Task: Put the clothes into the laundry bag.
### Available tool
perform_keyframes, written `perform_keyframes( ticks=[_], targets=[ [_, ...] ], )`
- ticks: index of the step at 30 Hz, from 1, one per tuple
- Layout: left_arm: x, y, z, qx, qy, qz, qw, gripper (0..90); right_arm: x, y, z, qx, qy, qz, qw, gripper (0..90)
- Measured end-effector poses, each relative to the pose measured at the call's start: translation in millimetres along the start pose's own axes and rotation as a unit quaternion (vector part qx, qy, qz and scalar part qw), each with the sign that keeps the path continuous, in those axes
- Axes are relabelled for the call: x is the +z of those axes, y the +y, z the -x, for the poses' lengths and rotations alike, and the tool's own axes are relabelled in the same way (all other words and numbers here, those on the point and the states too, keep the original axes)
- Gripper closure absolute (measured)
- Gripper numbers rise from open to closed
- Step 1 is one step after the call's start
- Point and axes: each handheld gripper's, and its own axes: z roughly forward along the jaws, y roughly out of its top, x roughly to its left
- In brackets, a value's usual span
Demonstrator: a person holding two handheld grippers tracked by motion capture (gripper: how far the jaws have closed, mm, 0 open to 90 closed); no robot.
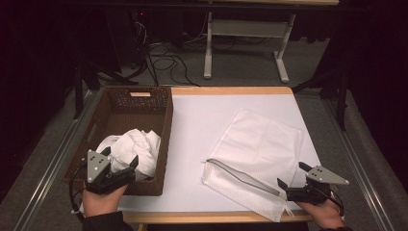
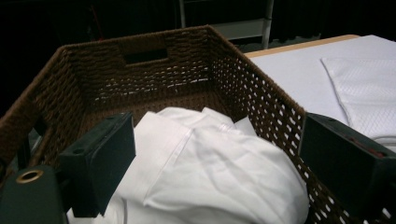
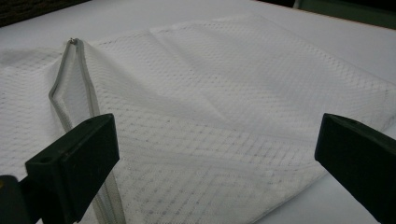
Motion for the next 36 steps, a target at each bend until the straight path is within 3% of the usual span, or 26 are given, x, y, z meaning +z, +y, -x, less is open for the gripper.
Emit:
perform_keyframes(
  ticks=[4,5,6,8,11,15,16,18,19,21,22,23,24,25,26,27,31,32,33,34,35,36],
  targets=[
    [8.3,13.7,-5.7,0.000,-0.010,-0.014,0.9998,9.8,-1.0,0.5,0.5,-0.006,-0.001,0.002,1.0000,0.2],
    [13.3,19.0,-12.6,-0.021,-0.021,-0.025,0.9992,11.3,-3.0,0.2,1.1,-0.002,-0.003,0.004,1.0000,0.2],
    [13.3,19.0,-12.6,-0.021,-0.021,-0.025,0.9992,11.2,-3.2,-0.2,1.8,-0.001,-0.003,0.006,1.0000,0.2],
    [25.6,26.2,-19.6,-0.014,-0.018,-0.068,0.9974,10.7,-3.0,-0.5,3.0,0.000,-0.004,0.004,1.0000,0.2],
    [43.1,31.9,-26.1,-0.030,-0.032,-0.128,0.9908,1.3,-2.2,-0.3,3.8,-0.002,-0.003,0.003,1.0000,0.2],
    [56.9,39.5,-29.5,-0.033,-0.022,-0.162,0.9860,0.2,-2.3,-0.2,3.6,-0.002,-0.002,0.003,1.0000,0.2],
    [56.9,39.5,-29.5,-0.033,-0.022,-0.162,0.9860,0.2,-2.3,-0.2,3.6,-0.002,-0.002,0.003,1.0000,0.2],
    [63.6,43.7,-29.6,-0.031,-0.024,-0.188,0.9814,0.2,-2.2,-0.3,3.1,-0.001,-0.003,0.002,1.0000,0.2],
    [70.3,47.0,-30.5,-0.032,-0.025,-0.215,0.9759,0.2,-1.9,-0.2,3.0,-0.002,-0.002,0.002,1.0000,0.2],
    [77.4,48.8,-29.6,-0.020,-0.022,-0.240,0.9702,0.2,-1.9,-0.1,3.1,-0.001,-0.002,0.002,1.0000,0.2],
    [77.4,48.8,-29.6,-0.020,-0.022,-0.240,0.9702,0.1,-1.9,-0.1,3.1,-0.001,-0.002,0.002,1.0000,0.2],
    [81.5,48.2,-28.2,-0.013,-0.025,-0.254,0.9669,0.1,-1.7,-0.1,3.3,-0.003,-0.002,0.001,1.0000,0.3],
    [86.6,46.2,-26.8,-0.007,-0.028,-0.272,0.9620,0.1,-1.5,-0.1,3.2,-0.001,-0.003,-0.001,1.0000,0.3],
    [97.9,40.0,-25.5,-0.008,-0.037,-0.315,0.9484,0.1,-1.3,-0.1,3.3,-0.002,-0.002,-0.001,1.0000,0.4],
    [97.9,40.0,-25.5,-0.008,-0.037,-0.315,0.9484,0.1,-1.3,-0.1,3.3,-0.002,-0.002,-0.001,1.0000,0.4],
    [107.8,33.4,-26.1,-0.008,-0.037,-0.347,0.9372,0.1,-1.3,0.1,3.6,-0.004,-0.002,0.000,1.0000,0.4],
    [121.5,25.9,-33.4,-0.041,-0.043,-0.407,0.9114,0.1,-2.1,-0.1,3.9,-0.002,-0.002,0.001,1.0000,0.4],
    [124.6,24.0,-34.9,-0.045,-0.041,-0.423,0.9039,0.0,-2.2,-0.2,4.2,-0.001,-0.002,0.001,1.0000,0.5],
    [127.5,21.9,-35.9,-0.052,-0.039,-0.435,0.8980,0.0,-2.3,-0.2,4.7,-0.002,-0.002,0.001,1.0000,0.5],
    [127.5,21.9,-35.9,-0.052,-0.039,-0.435,0.8980,0.0,-2.3,-0.3,5.4,-0.003,-0.002,0.002,1.0000,0.5],
    [132.4,17.7,-38.5,-0.061,-0.034,-0.457,0.8868,0.0,-2.6,-0.4,6.0,-0.002,-0.003,0.002,1.0000,0.6],
    [132.4,17.7,-38.5,-0.061,-0.034,-0.457,0.8868,0.0,-2.6,-0.6,6.9,-0.004,-0.004,0.004,1.0000,0.6]
  ],
)
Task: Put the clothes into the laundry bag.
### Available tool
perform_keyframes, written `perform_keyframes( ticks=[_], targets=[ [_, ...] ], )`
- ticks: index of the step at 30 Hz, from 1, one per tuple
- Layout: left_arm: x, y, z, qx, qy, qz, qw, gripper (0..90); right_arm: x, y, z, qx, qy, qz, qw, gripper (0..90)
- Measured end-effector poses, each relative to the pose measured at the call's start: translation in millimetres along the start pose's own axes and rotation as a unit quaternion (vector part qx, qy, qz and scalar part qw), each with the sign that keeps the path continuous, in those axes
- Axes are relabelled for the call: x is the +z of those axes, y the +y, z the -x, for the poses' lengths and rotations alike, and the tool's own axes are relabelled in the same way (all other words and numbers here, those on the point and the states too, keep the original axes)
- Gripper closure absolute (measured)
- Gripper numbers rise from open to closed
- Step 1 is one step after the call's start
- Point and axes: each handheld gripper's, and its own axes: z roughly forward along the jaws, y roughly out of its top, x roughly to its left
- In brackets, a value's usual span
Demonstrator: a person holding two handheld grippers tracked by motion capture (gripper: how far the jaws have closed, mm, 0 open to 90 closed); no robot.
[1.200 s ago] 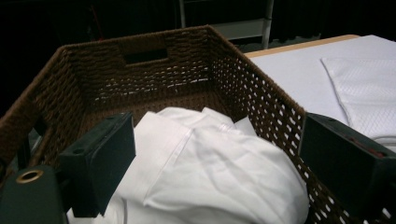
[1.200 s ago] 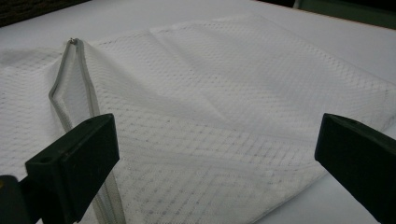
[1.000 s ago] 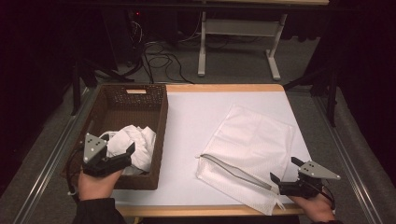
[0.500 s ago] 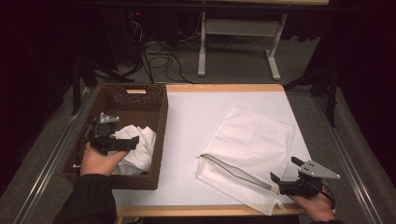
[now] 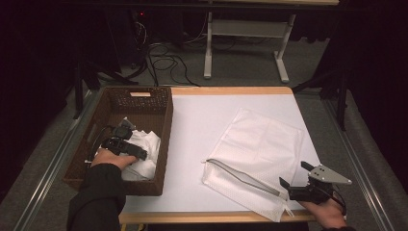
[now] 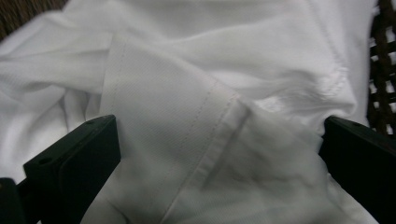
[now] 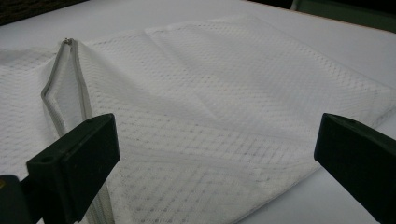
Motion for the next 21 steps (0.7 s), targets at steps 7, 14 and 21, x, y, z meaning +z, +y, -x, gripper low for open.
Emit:
perform_keyframes(
  ticks=[7,14,21],
  targets=[
    [28.7,3.6,-8.3,-0.029,-0.016,-0.064,0.9974,0.0,-0.2,-0.9,0.7,0.004,-0.001,-0.002,1.0000,0.8],
    [41.7,4.4,1.8,-0.001,0.049,-0.083,0.9953,4.4,0.2,-0.2,-2.5,0.001,0.001,0.001,1.0000,0.8],
    [40.8,2.8,2.7,0.003,0.064,-0.071,0.9955,11.8,-1.2,0.2,-4.8,0.003,0.001,0.003,1.0000,1.0]
  ],
)
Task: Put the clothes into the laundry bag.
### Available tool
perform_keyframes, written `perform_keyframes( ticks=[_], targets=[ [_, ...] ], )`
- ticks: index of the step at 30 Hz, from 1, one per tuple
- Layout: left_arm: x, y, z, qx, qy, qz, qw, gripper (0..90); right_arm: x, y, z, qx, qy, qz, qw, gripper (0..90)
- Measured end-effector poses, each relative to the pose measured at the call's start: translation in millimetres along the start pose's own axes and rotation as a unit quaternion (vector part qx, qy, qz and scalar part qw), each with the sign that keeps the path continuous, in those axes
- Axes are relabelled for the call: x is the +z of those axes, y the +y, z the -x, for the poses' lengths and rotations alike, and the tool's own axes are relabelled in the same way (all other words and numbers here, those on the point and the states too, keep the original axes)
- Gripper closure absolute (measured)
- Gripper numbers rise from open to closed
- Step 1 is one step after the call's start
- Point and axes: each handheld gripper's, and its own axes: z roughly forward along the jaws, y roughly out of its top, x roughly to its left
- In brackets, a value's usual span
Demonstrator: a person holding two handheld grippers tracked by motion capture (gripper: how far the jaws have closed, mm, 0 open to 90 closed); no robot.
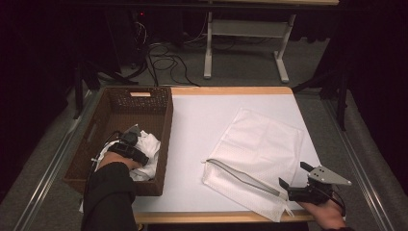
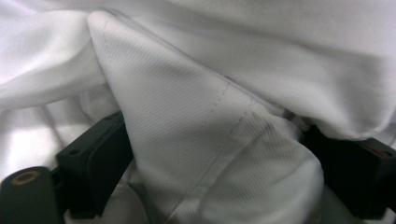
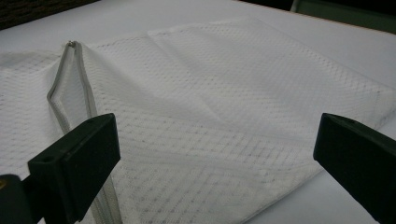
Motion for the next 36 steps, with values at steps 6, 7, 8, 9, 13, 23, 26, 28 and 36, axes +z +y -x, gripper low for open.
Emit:
perform_keyframes(
  ticks=[6,7,8,9,13,23,26,28,36],
  targets=[
    [-6.3,-2.4,-3.3,-0.002,0.014,0.017,0.9998,37.9,-0.5,0.3,0.6,0.000,-0.002,0.003,1.0000,1.4],
    [-9.1,-3.2,-2.3,0.006,0.007,0.026,0.9996,47.4,-0.7,0.4,0.8,-0.003,-0.003,0.004,1.0000,1.5],
    [-9.5,-3.4,-1.7,0.011,0.007,0.028,0.9995,52.2,-1.0,0.5,0.4,-0.002,-0.003,0.004,1.0000,1.6],
    [-9.5,-3.4,-1.7,0.011,0.007,0.028,0.9995,55.0,-1.0,0.5,0.4,-0.002,-0.003,0.004,1.0000,1.6],
    [-12.1,-4.9,2.8,0.027,0.000,0.040,0.9988,64.6,-0.9,0.8,0.4,-0.005,-0.002,0.007,1.0000,2.0],
    [-31.7,-12.9,5.0,0.051,-0.036,0.142,0.9879,66.6,-1.9,1.9,-2.1,-0.007,-0.005,0.010,0.9999,2.7],
    [-36.0,-15.2,4.2,0.051,-0.038,0.167,0.9839,66.5,-1.6,1.7,-1.8,-0.006,-0.005,0.010,0.9999,2.8],
    [-39.5,-17.6,4.3,0.051,-0.037,0.187,0.9802,66.5,-2.2,1.8,-2.3,-0.008,-0.006,0.012,0.9999,2.9],
    [-58.0,-32.3,3.1,0.050,-0.030,0.300,0.9521,66.6,-2.4,1.8,-1.7,-0.011,-0.005,0.019,0.9998,3.6]
  ],
)
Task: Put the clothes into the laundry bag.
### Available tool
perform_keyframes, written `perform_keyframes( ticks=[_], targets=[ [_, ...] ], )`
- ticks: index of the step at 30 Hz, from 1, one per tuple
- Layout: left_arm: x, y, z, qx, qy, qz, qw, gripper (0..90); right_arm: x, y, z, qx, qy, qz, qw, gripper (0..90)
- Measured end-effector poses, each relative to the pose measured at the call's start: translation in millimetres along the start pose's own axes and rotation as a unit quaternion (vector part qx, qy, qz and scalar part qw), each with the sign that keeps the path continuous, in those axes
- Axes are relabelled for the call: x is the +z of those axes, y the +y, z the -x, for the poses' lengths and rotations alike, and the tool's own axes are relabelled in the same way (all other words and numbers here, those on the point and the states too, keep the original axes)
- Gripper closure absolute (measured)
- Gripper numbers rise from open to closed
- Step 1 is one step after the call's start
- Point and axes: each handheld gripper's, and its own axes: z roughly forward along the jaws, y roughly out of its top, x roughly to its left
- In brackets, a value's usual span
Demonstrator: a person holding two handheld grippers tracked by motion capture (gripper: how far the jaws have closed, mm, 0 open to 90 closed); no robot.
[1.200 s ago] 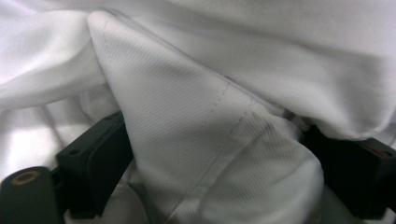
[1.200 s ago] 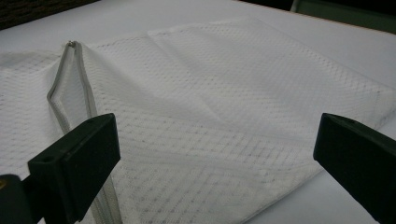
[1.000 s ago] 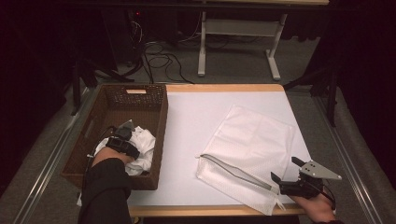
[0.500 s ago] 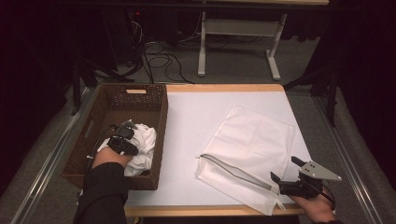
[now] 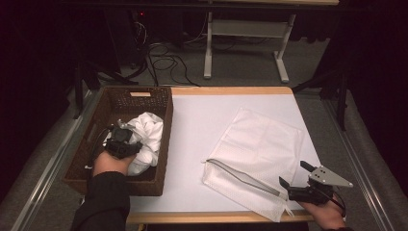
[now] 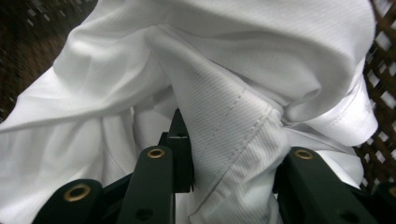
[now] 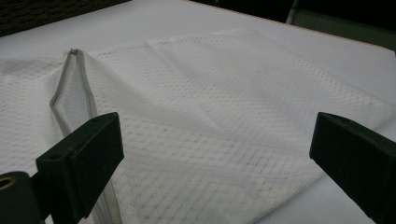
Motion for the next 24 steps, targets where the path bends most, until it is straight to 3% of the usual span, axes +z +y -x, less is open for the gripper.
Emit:
perform_keyframes(
  ticks=[6,7,10,19,23,24],
  targets=[
    [-6.6,-2.0,4.6,0.022,0.017,0.037,0.9989,66.6,-0.8,0.8,-2.0,0.001,-0.001,0.003,1.0000,3.9],
    [-6.6,-2.0,4.6,0.022,0.017,0.037,0.9989,66.6,-0.8,0.8,-2.0,0.001,-0.001,0.003,1.0000,3.9],
    [-13.0,-3.8,3.0,0.011,0.022,0.070,0.9972,66.6,-1.0,0.9,-2.5,0.001,-0.001,0.005,1.0000,3.9],
    [-17.8,-5.6,2.5,0.006,0.028,0.096,0.9950,66.5,-0.6,0.5,-2.5,0.001,0.000,0.006,1.0000,3.9],
    [-21.6,-7.0,3.3,0.009,0.036,0.117,0.9925,66.5,-0.7,0.3,-2.7,0.002,0.000,0.005,1.0000,4.0],
    [-24.1,-8.2,3.5,0.009,0.038,0.132,0.9905,66.5,-0.6,0.2,-2.6,0.002,0.000,0.004,1.0000,4.0]
  ],
)
